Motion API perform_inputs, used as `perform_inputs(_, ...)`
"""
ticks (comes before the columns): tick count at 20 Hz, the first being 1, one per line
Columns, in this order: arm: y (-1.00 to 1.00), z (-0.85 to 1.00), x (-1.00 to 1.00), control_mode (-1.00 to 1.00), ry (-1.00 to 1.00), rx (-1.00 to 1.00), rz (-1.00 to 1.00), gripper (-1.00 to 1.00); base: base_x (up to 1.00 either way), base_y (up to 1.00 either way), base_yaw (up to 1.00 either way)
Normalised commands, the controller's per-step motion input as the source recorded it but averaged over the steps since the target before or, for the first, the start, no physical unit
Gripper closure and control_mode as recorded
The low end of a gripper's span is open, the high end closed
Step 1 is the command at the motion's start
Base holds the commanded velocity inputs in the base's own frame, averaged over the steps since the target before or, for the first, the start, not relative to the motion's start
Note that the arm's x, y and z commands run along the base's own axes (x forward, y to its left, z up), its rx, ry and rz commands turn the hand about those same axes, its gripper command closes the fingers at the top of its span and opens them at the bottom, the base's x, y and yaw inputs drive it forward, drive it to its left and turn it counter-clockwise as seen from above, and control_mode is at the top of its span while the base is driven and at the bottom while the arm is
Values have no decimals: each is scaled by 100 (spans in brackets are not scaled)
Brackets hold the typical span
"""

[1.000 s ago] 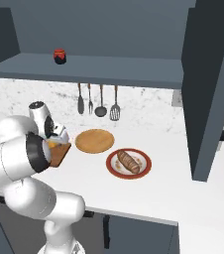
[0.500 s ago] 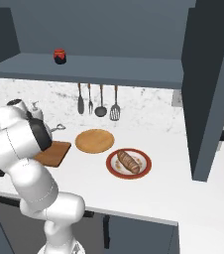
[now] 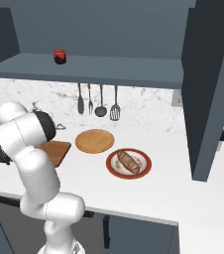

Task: From the different types of pastries on the counter, select a croissant and place it on the cutting board. Then retrieve a jar of jam from the cabinet and place it alongside the croissant on the cutting board.

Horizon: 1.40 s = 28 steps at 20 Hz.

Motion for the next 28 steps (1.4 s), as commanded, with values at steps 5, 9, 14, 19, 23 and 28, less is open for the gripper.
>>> perform_inputs(5, 39, -27, 3, -100, 0, 0, 0, 100, 0, 0, 0)
perform_inputs(9, 9, -30, 14, -100, 0, 0, 0, 100, 0, 0, 0)
perform_inputs(14, 0, -10, 42, -100, 0, 0, 1, 100, 0, 0, 0)
perform_inputs(19, -3, -17, 28, -100, 0, 0, 1, 100, 0, 0, 0)
perform_inputs(23, -12, -27, 10, -100, 0, 0, 2, -100, 0, 0, 0)
perform_inputs(28, -23, -7, 2, -100, 0, 0, 0, -100, 0, 0, 0)
